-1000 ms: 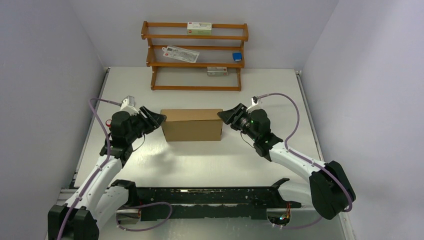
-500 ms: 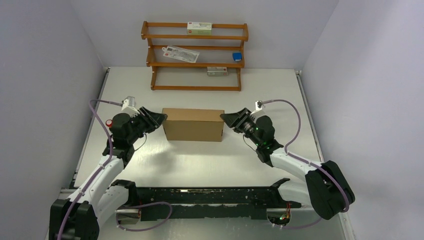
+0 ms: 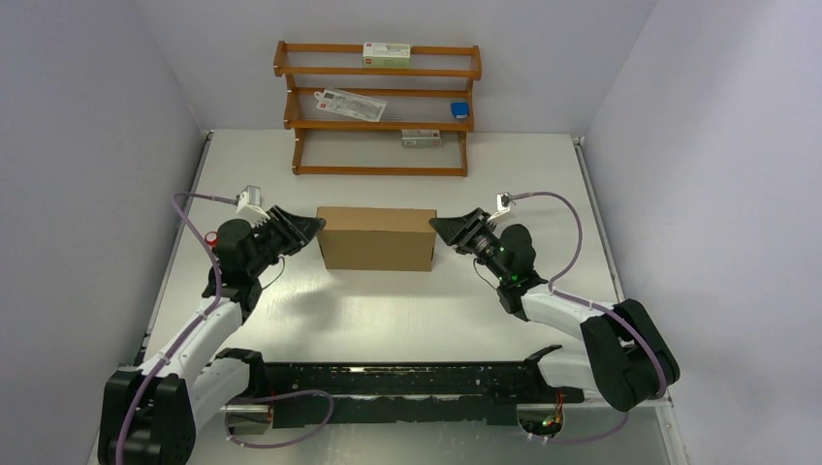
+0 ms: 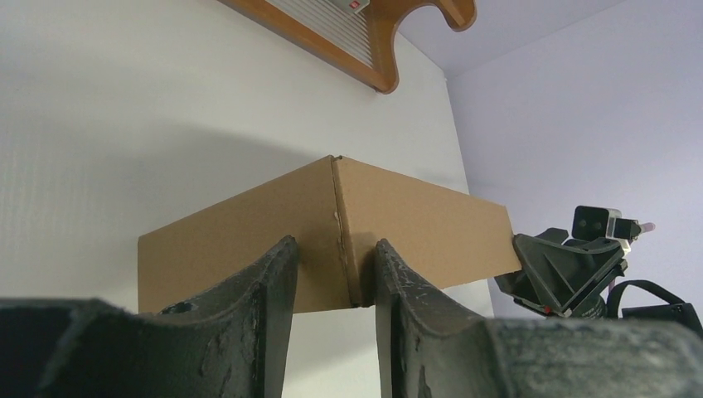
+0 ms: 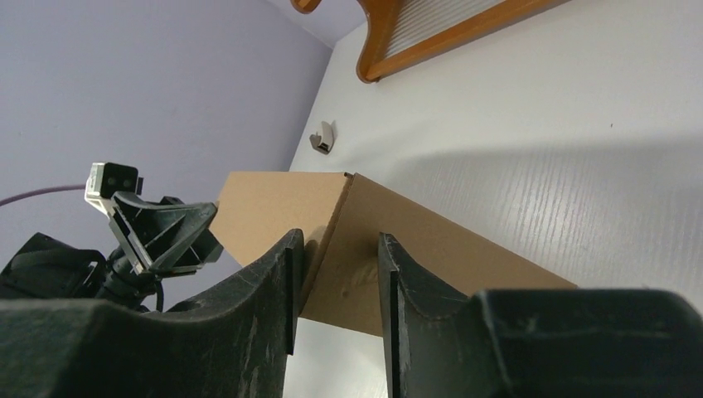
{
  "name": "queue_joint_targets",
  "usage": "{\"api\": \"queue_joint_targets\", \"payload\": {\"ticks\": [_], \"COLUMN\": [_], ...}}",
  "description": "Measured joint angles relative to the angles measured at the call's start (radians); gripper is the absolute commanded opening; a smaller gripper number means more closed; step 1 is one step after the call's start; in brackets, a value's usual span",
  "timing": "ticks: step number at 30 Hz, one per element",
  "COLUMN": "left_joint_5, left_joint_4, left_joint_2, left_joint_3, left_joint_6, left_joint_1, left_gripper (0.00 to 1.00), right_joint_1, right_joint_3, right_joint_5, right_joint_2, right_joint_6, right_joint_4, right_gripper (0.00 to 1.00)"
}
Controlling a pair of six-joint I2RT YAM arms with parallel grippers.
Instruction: Fold the paper box
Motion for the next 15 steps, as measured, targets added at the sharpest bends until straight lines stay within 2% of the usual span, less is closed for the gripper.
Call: {"api": "queue_joint_targets", "payload": {"ticks": [9, 15], "left_joint_5": [0.060, 0.147], "left_joint_4": [0.060, 0.160], "left_joint_2": [0.020, 0.058], "left_joint_3": [-0.023, -0.056], "left_joint_6": [-0.028, -0.077], "left_joint_1": [0.039, 0.088], "left_gripper": [0.29, 0.21], "right_joint_1": [-0.013, -0.031], "right_joint_3": [-0.015, -0.042], "right_joint_5": [-0.039, -0.075], "right_joint_2": [0.061, 0.090], "right_joint_6": [-0.012, 0.022], "right_joint_4": [0.101, 0.186], "right_gripper": [0.17, 0.14]}}
